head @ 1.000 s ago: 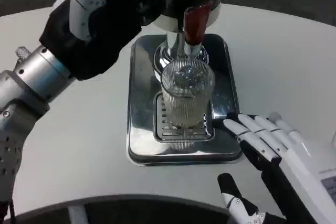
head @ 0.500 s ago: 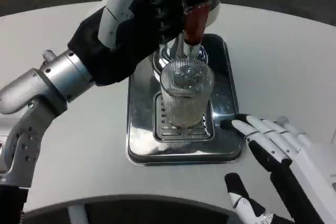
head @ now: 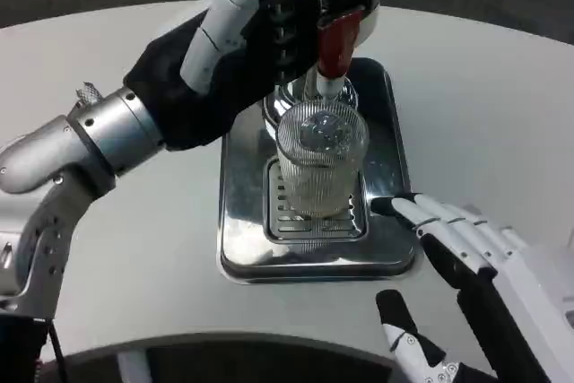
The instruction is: Grasp the cup under the faucet to collect the drink, then remove the cup.
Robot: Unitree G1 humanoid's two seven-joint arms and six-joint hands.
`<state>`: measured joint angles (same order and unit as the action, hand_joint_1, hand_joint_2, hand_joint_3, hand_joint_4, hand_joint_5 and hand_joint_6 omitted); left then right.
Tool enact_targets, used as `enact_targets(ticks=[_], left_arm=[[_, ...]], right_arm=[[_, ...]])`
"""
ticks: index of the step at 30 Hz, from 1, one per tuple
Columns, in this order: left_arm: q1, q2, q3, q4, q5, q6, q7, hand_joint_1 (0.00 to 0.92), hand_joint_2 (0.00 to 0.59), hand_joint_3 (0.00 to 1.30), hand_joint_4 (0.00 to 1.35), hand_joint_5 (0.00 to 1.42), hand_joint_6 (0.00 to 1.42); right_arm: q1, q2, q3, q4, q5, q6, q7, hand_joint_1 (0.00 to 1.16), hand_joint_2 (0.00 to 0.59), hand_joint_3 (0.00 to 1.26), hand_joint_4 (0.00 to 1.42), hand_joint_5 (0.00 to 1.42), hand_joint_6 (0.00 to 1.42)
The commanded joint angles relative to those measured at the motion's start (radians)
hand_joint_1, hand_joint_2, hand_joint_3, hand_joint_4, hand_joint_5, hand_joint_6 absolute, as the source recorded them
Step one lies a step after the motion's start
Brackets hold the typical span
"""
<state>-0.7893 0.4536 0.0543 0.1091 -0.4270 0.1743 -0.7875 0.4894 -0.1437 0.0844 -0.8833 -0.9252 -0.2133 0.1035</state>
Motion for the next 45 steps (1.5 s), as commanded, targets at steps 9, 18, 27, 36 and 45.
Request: enact_targets(ticks=[9, 18, 27, 36, 45], left_arm=[[-0.011, 0.051, -0.059, -0.073, 0.134, -0.119, -0.051, 0.000, 0.073, 0.00, 0.00, 0.00, 0.00], [0.001, 0.090, -0.087, -0.100, 0.238, -0.240, -0.064, 0.000, 0.074, 0.00, 0.00, 0.00, 0.00], [0.000, 0.136, -0.119, -0.106, 0.384, -0.427, -0.038, 0.000, 0.079, 0.00, 0.00, 0.00, 0.00], [-0.009, 0.179, -0.147, -0.125, 0.522, -0.573, 0.005, 0.000, 0.080, 0.00, 0.00, 0.00, 0.00], [-0.002, 0.191, -0.150, -0.123, 0.569, -0.628, 0.045, 0.000, 0.080, 0.00, 0.00, 0.00, 0.00]], right_arm=[[0.019, 0.012, 0.001, 0.000, -0.003, -0.007, -0.015, 0.39, 0.521, 0.21, 0.16, 0.20, 0.24], [0.025, 0.013, -0.003, -0.003, 0.003, -0.008, -0.018, 0.39, 0.521, 0.21, 0.16, 0.21, 0.27], [0.035, 0.013, -0.012, -0.003, 0.014, -0.002, -0.017, 0.39, 0.521, 0.21, 0.16, 0.21, 0.28], [0.034, 0.017, -0.021, 0.002, 0.030, 0.003, -0.013, 0.39, 0.521, 0.21, 0.16, 0.21, 0.29], [0.040, 0.033, -0.019, 0.027, 0.071, 0.040, -0.001, 0.40, 0.511, 0.20, 0.16, 0.21, 0.28]])
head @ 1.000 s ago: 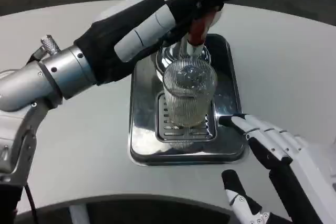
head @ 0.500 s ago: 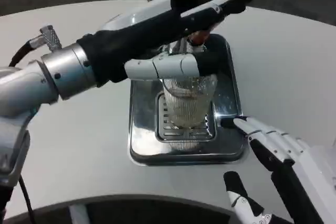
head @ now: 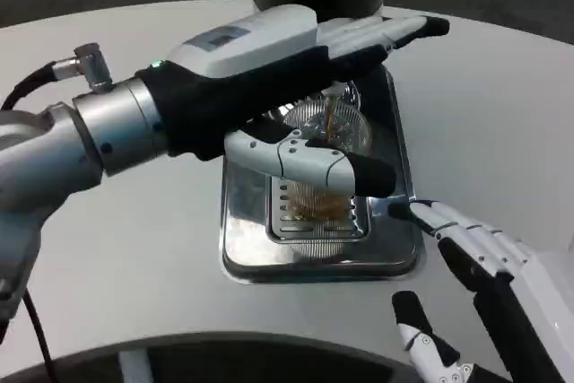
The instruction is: Grasp the cup under the faucet to collect the drink, then remove the cup.
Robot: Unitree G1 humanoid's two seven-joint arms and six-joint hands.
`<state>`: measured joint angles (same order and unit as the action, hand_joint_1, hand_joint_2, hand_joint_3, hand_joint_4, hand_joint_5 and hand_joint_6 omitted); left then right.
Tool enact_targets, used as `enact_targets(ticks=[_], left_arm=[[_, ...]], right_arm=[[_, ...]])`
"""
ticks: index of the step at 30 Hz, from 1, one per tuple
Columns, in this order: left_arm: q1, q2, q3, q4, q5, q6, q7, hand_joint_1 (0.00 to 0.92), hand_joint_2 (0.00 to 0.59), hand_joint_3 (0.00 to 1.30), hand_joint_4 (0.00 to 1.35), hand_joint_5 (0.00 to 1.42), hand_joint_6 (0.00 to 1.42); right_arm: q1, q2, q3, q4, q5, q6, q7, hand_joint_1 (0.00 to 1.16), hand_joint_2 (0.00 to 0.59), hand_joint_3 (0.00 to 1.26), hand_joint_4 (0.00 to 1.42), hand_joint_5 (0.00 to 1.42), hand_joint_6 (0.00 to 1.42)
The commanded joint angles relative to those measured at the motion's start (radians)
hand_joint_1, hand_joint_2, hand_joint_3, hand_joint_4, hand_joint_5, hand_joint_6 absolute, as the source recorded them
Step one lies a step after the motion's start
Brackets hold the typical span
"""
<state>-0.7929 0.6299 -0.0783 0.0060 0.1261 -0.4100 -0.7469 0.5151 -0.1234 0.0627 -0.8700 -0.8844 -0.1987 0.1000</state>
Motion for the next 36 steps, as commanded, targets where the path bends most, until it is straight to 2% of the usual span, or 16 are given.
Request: enact_targets(ticks=[1, 6, 9, 13, 17, 26, 36], left_arm=[[0.002, 0.015, -0.018, -0.019, 0.018, -0.045, 0.006, 0.000, 0.079, 0.00, 0.00, 0.00, 0.00], [0.010, 0.022, -0.012, -0.024, 0.022, -0.053, 0.018, 0.000, 0.077, 0.00, 0.00, 0.00, 0.00], [0.015, 0.027, -0.008, -0.029, 0.019, -0.049, 0.022, 0.000, 0.077, 0.00, 0.00, 0.00, 0.00], [0.017, 0.031, -0.006, -0.030, 0.014, -0.040, 0.027, 0.000, 0.081, 0.00, 0.00, 0.00, 0.00], [0.021, 0.032, -0.006, -0.039, 0.013, -0.038, 0.029, 0.000, 0.082, 0.00, 0.00, 0.00, 0.00], [0.029, 0.031, -0.011, -0.065, 0.011, -0.020, 0.024, 0.000, 0.082, 0.00, 0.00, 0.00, 0.00], [0.043, 0.025, -0.030, -0.086, 0.021, -0.006, 0.026, 0.000, 0.082, 0.00, 0.00, 0.00, 0.00]], right_arm=[[0.013, 0.014, 0.004, 0.017, 0.036, 0.032, 0.004, 0.40, 0.495, 0.20, 0.16, 0.21, 0.28], [0.002, 0.021, 0.004, 0.043, 0.098, 0.078, 0.020, 0.44, 0.454, 0.18, 0.15, 0.19, 0.27], [-0.019, 0.018, 0.000, 0.071, 0.159, 0.115, 0.041, 0.46, 0.400, 0.14, 0.12, 0.15, 0.24], [-0.076, 0.000, 0.000, 0.118, 0.237, 0.154, 0.082, 0.48, 0.383, 0.12, 0.10, 0.13, 0.21], [-0.148, -0.015, 0.001, 0.167, 0.293, 0.198, 0.114, 0.52, 0.304, 0.02, 0.00, 0.03, 0.11], [-0.306, 0.008, 0.016, 0.245, 0.295, 0.308, 0.098, 0.59, 0.241, 0.00, 0.00, 0.00, 0.02], [-0.426, 0.014, 0.028, 0.340, 0.312, 0.355, 0.044, 0.61, 0.233, 0.00, 0.00, 0.00, 0.00]])
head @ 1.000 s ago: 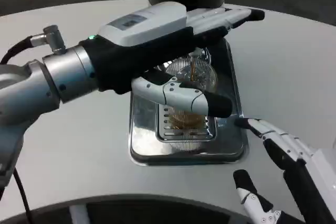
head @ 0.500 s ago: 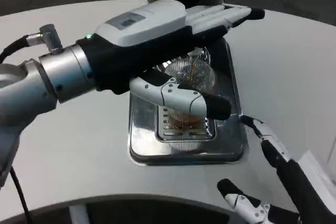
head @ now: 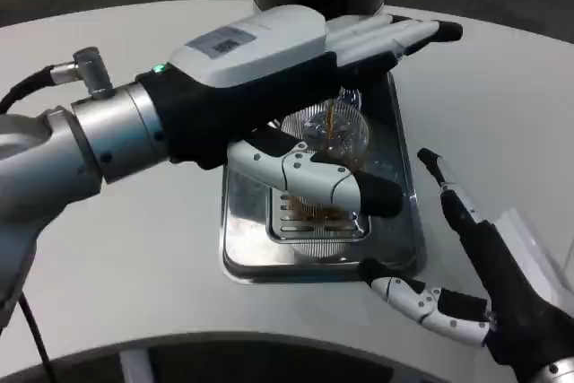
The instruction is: Grasp the cup under the faucet to collect the drink, then remove the cup.
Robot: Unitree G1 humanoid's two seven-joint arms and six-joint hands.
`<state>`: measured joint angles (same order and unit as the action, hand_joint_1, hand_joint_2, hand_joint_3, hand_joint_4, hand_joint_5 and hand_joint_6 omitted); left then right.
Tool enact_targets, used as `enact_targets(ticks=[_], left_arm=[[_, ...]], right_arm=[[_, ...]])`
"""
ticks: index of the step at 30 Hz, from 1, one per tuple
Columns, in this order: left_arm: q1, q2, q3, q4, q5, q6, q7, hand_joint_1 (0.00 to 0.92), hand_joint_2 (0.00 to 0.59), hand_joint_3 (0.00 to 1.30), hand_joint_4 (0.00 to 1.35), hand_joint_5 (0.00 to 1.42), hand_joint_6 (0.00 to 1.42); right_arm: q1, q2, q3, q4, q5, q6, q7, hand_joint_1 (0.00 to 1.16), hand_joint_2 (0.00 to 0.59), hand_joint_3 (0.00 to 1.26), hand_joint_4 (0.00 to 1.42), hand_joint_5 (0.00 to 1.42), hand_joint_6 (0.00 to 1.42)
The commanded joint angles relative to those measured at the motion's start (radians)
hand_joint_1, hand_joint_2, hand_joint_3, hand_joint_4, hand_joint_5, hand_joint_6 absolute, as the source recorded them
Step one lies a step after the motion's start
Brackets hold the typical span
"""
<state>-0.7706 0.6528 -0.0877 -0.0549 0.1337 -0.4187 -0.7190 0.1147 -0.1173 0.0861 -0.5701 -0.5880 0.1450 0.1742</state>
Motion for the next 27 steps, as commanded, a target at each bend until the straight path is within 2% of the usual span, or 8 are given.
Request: enact_targets(ticks=[1, 7, 15, 27], left_arm=[[0.021, 0.003, -0.022, -0.027, 0.014, 0.004, -0.001, 0.000, 0.082, 0.00, 0.00, 0.00, 0.00], [0.024, 0.005, -0.022, -0.039, 0.013, 0.016, 0.002, 0.000, 0.082, 0.00, 0.00, 0.00, 0.00], [0.030, 0.007, -0.022, -0.046, 0.017, 0.027, 0.008, 0.000, 0.082, 0.00, 0.00, 0.00, 0.00], [0.036, 0.011, -0.017, -0.037, 0.015, 0.030, 0.015, 0.000, 0.082, 0.00, 0.00, 0.00, 0.00]], right_arm=[[-0.033, 0.008, 0.006, 0.048, 0.019, 0.011, -0.034, 0.61, 0.233, 0.00, 0.00, 0.00, 0.00], [-0.087, 0.018, 0.016, 0.108, 0.040, 0.012, -0.067, 0.62, 0.225, 0.00, 0.00, 0.00, 0.00], [-0.165, 0.003, 0.040, 0.182, 0.023, -0.009, -0.122, 0.65, 0.217, 0.00, 0.00, 0.00, 0.00], [-0.261, 0.035, 0.058, 0.291, 0.071, 0.001, -0.167, 0.68, 0.205, 0.00, 0.00, 0.00, 0.00]])
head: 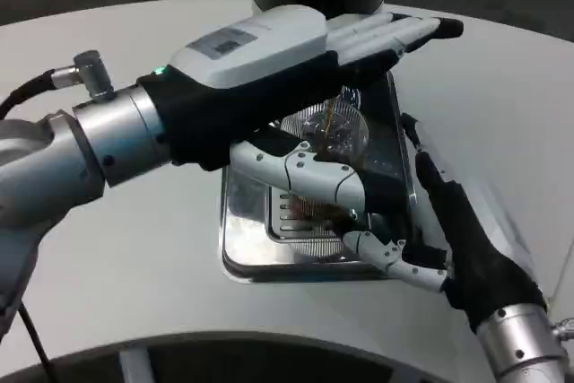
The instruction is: Grasp the cup under the faucet to collect the drink, then remove the cup.
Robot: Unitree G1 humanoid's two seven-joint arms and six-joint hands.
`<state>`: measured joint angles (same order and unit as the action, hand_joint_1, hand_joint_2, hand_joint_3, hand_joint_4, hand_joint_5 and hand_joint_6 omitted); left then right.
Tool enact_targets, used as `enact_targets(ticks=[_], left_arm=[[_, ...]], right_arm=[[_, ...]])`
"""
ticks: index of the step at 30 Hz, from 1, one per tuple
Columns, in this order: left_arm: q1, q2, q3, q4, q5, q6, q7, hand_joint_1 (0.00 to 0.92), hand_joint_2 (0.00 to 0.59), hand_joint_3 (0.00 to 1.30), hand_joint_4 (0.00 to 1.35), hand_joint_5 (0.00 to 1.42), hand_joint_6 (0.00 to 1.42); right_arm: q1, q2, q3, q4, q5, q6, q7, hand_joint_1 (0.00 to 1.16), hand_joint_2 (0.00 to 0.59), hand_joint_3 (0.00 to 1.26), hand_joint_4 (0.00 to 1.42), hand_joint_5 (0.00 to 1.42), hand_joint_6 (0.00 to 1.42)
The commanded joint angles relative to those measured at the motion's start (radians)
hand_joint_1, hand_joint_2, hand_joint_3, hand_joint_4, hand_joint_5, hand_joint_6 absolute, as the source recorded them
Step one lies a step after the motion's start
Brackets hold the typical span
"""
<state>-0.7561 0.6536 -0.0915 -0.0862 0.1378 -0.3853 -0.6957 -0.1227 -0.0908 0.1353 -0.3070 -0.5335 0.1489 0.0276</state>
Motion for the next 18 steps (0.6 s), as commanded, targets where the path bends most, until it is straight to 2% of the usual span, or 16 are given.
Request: enact_targets(ticks=[1, 11, 18], left_arm=[[0.022, 0.011, -0.013, -0.005, 0.010, -0.003, -0.008, 0.000, 0.082, 0.00, 0.00, 0.00, 0.00], [0.019, 0.014, -0.014, 0.009, 0.008, -0.004, -0.010, 0.000, 0.082, 0.00, 0.00, 0.00, 0.00], [0.018, 0.015, -0.015, 0.021, 0.008, -0.010, -0.009, 0.000, 0.082, 0.00, 0.00, 0.00, 0.00]], right_arm=[[-0.030, 0.009, 0.011, 0.035, 0.019, -0.004, -0.023, 0.68, 0.204, 0.00, 0.00, 0.00, 0.00], [-0.092, 0.031, 0.031, 0.139, 0.063, -0.022, -0.068, 0.69, 0.198, 0.00, 0.00, 0.00, 0.00], [-0.116, 0.045, 0.030, 0.198, 0.087, -0.044, -0.099, 0.70, 0.196, 0.00, 0.00, 0.00, 0.00]])
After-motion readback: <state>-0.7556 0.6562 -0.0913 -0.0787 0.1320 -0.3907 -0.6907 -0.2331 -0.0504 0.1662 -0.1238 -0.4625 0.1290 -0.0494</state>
